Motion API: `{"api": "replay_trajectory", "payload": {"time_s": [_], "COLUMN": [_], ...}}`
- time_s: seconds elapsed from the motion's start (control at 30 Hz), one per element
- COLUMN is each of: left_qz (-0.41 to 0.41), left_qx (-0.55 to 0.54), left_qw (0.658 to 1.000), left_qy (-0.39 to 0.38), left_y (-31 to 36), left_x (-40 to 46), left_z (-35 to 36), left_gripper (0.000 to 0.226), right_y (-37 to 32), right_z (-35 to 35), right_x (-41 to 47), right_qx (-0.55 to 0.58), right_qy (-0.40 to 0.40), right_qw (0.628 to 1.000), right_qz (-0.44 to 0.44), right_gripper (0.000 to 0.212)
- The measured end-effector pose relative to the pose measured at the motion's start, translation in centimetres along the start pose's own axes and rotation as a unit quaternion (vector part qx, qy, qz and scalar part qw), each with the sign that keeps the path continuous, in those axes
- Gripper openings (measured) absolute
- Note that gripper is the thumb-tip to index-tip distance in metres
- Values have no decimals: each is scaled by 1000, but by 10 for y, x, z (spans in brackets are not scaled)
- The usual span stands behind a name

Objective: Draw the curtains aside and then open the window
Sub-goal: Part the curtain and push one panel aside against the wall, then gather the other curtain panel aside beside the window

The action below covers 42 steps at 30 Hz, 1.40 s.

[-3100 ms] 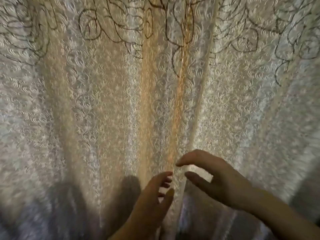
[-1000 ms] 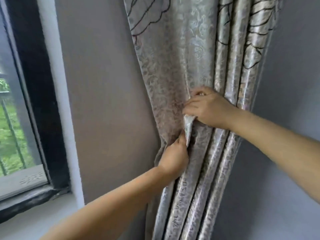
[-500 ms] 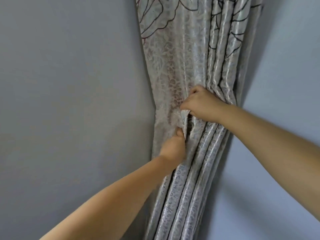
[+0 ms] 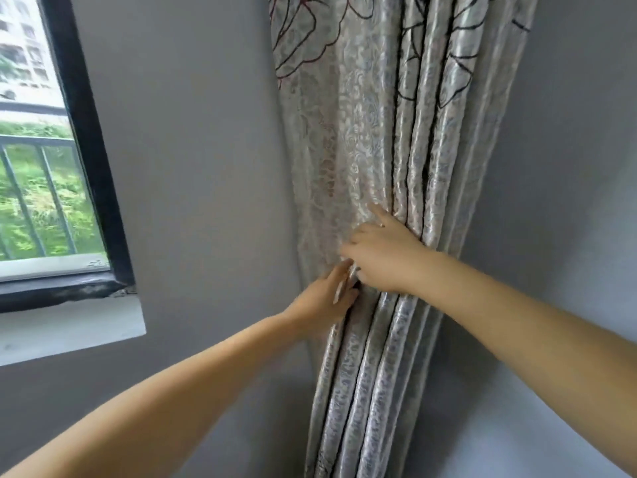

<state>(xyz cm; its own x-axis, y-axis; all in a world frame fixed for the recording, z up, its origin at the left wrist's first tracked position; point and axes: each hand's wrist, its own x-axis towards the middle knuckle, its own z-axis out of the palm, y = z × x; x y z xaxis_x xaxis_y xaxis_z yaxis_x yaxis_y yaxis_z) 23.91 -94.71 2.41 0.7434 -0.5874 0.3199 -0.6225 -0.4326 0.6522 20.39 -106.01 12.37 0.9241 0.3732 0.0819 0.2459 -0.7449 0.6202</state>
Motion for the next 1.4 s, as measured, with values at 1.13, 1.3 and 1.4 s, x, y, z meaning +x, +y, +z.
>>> {"api": "replay_trajectory", "payload": {"time_s": [1.13, 1.3, 1.4], "left_qz": [-482, -490, -489], "left_qx": [-70, -78, -69], "left_qw": [632, 584, 563], "left_qy": [604, 643, 663], "left_y": [-30, -40, -51], "left_x": [-675, -705, -710], "left_z": [-71, -83, -96], "left_gripper": [31, 31, 31], "right_y": [-526, -560, -578], "right_z": [-33, -59, -69], "right_x": [-82, -54, -27], "right_qx": [873, 850, 839], "right_qy": [-170, -196, -196], "right_qw": [456, 482, 496], "right_qz": [-28, -85, -107], "right_gripper": [35, 37, 32]}}
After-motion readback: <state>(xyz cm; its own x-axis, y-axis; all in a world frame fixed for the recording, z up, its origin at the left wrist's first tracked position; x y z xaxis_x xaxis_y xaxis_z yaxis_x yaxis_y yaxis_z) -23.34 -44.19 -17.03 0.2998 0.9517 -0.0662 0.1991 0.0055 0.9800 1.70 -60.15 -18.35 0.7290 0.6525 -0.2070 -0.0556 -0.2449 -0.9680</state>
